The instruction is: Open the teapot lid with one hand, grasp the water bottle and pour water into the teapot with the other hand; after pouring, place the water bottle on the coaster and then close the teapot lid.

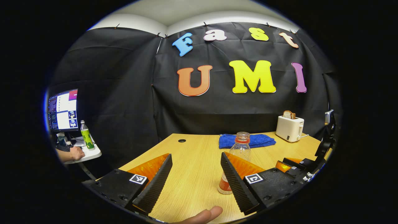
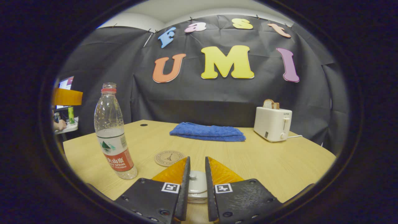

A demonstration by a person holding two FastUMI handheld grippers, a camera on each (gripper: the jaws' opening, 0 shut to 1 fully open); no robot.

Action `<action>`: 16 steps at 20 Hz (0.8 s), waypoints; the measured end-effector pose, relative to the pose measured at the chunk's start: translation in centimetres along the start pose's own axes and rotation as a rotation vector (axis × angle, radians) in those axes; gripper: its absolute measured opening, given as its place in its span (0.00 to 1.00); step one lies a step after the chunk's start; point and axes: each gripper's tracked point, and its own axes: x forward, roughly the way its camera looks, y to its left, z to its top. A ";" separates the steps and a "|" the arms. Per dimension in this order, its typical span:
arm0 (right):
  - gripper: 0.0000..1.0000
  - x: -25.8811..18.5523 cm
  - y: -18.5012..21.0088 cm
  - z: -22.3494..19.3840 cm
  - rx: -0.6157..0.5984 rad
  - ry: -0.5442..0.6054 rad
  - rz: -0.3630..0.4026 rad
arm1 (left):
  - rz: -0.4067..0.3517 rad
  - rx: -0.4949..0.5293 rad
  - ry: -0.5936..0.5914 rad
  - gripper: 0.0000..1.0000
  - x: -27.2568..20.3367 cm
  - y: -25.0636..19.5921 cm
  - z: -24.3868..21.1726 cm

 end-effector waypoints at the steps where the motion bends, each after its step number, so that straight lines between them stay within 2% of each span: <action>1: 0.20 0.1 0.0 0.1 0.004 0.002 0.012 | -0.003 0.002 0.000 0.98 -0.1 -0.2 0.0; 3: 0.06 -0.1 0.1 -0.4 0.006 0.020 0.017 | -0.014 0.001 0.000 0.98 -0.2 -0.6 0.0; 4: 0.09 -0.1 0.2 -0.1 0.006 0.021 0.017 | -0.022 0.005 -0.002 0.98 -0.2 -0.7 0.1; 5: 0.02 -0.3 0.3 -0.3 0.013 0.019 0.018 | -0.027 0.006 -0.005 0.98 -0.2 -0.9 0.1; 9: 0.02 -0.5 0.3 0.3 -0.015 0.013 0.011 | -0.038 0.001 0.008 0.98 -0.4 -1.1 -0.1; 16: 0.02 -3.0 -0.7 3.9 -0.017 -0.054 -0.005 | -0.075 -0.001 0.034 0.98 -0.5 -2.7 -0.9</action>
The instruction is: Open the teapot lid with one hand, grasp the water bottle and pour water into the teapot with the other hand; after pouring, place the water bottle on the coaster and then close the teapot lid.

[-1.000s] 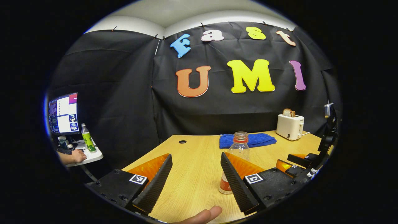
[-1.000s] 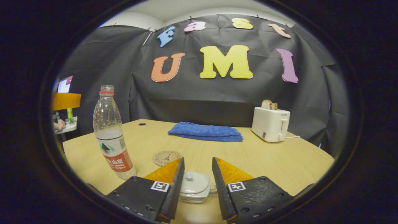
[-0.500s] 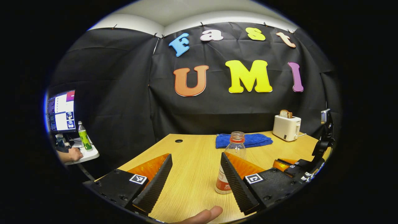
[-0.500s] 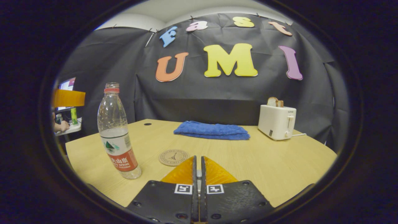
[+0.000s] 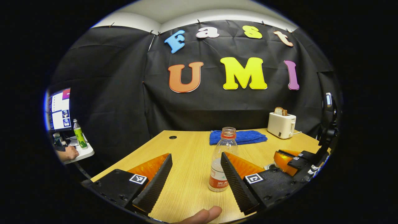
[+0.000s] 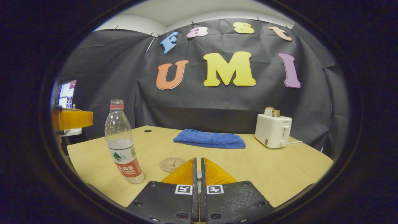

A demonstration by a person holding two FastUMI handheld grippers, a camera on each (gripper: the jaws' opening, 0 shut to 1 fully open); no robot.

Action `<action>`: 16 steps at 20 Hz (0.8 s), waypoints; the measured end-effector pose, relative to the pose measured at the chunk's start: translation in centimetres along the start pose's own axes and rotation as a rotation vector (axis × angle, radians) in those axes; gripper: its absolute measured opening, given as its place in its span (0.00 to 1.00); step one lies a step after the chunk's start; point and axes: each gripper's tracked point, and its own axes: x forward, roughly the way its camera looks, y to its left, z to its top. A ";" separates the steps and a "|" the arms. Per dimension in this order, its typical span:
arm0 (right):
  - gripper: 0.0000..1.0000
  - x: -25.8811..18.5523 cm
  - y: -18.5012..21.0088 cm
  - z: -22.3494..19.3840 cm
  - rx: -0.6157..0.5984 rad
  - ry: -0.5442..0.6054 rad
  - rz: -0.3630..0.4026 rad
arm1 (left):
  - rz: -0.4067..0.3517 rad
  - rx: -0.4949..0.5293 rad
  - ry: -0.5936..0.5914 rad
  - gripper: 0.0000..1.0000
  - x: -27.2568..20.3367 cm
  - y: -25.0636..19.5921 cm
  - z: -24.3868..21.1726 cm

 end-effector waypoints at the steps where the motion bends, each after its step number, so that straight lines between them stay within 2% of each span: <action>1: 0.02 -0.4 -0.7 0.2 -0.013 0.003 -0.013 | -0.007 -0.004 -0.003 0.98 -0.1 -0.4 0.0; 4: 0.02 -1.9 -3.0 1.4 0.002 -0.012 -0.036 | -0.058 -0.021 -0.018 0.98 -0.6 -2.8 0.3; 8: 0.02 -3.3 -6.2 2.4 0.017 -0.011 -0.083 | -0.070 -0.042 -0.017 0.98 -0.3 -4.5 -0.4; 12: 0.02 -4.4 -8.1 4.1 0.033 -0.045 -0.104 | -0.100 -0.006 -0.009 0.98 1.0 -5.9 -2.1; 16: 0.02 -4.4 -9.2 4.3 0.059 -0.041 -0.110 | -0.130 -0.019 -0.023 0.98 2.5 -6.7 -3.4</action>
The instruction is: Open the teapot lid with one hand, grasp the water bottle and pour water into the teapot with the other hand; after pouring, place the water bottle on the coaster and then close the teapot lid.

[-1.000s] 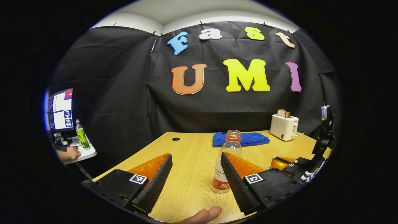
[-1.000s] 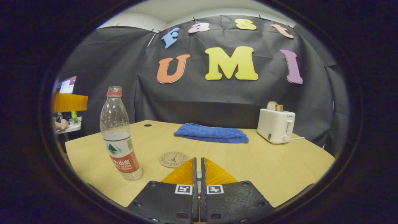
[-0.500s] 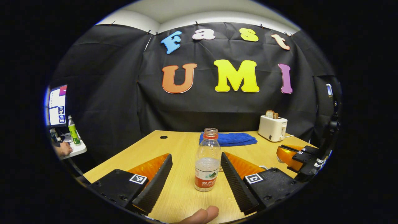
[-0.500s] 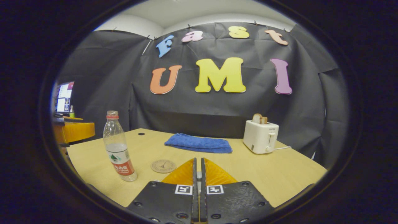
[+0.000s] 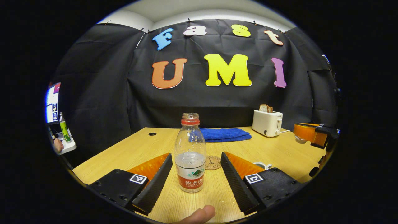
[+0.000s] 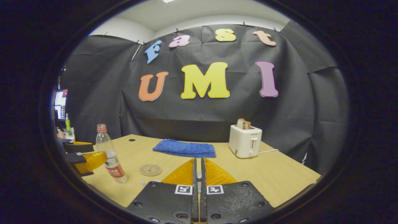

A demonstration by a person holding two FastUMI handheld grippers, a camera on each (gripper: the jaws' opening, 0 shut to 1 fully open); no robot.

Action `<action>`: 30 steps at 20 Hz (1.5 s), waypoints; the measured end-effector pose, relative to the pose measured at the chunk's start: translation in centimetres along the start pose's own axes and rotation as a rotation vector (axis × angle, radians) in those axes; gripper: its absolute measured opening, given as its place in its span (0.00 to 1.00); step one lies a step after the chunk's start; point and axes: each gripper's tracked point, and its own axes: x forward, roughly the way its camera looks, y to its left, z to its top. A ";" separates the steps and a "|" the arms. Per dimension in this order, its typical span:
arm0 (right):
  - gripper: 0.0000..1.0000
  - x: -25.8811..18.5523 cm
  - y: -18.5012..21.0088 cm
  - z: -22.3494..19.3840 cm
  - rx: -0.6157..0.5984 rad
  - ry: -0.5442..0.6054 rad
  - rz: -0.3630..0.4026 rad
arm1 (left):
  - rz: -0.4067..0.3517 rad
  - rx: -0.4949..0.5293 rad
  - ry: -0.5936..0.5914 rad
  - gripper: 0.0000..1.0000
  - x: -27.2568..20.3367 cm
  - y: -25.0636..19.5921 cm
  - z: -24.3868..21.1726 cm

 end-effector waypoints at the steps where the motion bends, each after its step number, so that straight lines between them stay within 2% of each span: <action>1: 0.02 0.1 -0.2 -0.1 0.002 0.005 -0.001 | -0.004 -0.007 -0.009 0.98 0.5 0.0 -0.2; 6: 0.02 0.5 -0.8 -0.4 0.008 0.021 -0.003 | 0.014 -0.006 -0.052 0.98 2.8 0.9 -1.2; 15: 0.02 0.7 -1.2 -0.7 0.003 0.026 -0.008 | 0.024 0.054 -0.025 0.98 4.9 1.8 -3.0; 18: 0.02 0.8 -1.4 -0.5 -0.002 0.024 -0.014 | 0.018 0.059 -0.015 0.85 5.3 1.9 -3.1; 21: 0.02 0.6 -1.7 -0.2 0.003 0.019 -0.014 | 0.031 0.076 -0.004 0.78 5.0 2.1 -3.2; 26: 0.02 0.3 -2.5 0.3 -0.002 0.013 -0.022 | 0.091 0.188 -0.001 0.76 3.7 2.5 -1.8; 30: 0.02 0.2 -3.2 0.6 -0.006 0.017 -0.033 | 0.160 0.383 0.033 0.76 3.0 2.7 -1.6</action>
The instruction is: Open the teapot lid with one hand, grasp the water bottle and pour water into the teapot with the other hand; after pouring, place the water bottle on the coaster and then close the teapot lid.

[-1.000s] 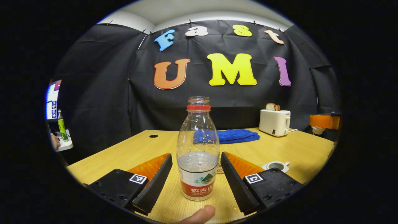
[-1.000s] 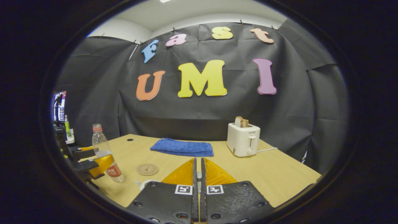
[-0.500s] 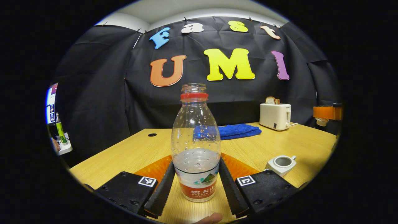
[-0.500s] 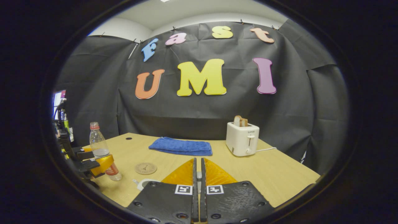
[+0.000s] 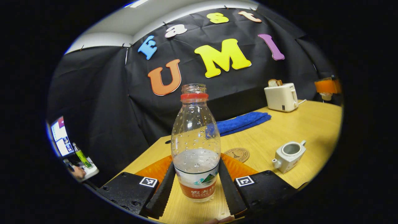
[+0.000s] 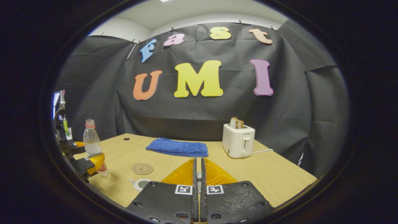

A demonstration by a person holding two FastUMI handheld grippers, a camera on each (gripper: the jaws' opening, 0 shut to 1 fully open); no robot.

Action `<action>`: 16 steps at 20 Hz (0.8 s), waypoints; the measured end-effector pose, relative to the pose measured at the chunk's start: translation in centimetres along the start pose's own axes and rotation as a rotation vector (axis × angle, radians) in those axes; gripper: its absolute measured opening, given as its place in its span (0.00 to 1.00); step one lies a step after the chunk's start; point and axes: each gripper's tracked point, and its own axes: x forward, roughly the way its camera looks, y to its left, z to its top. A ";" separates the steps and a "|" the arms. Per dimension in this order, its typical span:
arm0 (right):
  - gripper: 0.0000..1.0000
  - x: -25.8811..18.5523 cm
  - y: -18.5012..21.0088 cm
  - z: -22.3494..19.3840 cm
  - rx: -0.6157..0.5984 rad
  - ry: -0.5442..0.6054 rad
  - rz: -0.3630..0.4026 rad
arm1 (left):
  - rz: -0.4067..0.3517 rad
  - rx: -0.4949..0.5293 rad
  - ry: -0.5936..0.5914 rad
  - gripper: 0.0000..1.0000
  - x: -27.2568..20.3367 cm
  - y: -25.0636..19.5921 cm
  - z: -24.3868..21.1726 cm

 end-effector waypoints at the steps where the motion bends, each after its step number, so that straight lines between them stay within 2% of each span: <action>1: 0.02 -0.2 -0.1 0.1 -0.002 -0.004 -0.002 | 0.010 0.055 -0.002 0.76 -0.1 0.0 0.2; 4: 0.02 -0.3 -0.4 0.5 -0.013 -0.015 -0.002 | 0.011 0.192 -0.001 0.76 -0.2 -0.4 0.4; 8: 0.02 -0.9 -0.3 1.1 -0.044 -0.031 0.006 | -0.013 0.288 0.049 0.76 -0.1 -1.0 -0.2; 11: 0.02 -1.0 -0.5 1.3 -0.034 -0.030 0.012 | -0.008 0.396 0.058 0.75 0.0 -0.6 0.2; 14: 0.02 -0.8 -1.1 1.0 -0.006 -0.010 0.006 | -0.008 0.524 0.086 0.75 -0.1 -0.4 0.3; 16: 0.02 -0.7 -1.5 1.1 0.000 -0.009 -0.003 | -0.006 0.647 0.083 0.75 -0.3 -0.8 0.5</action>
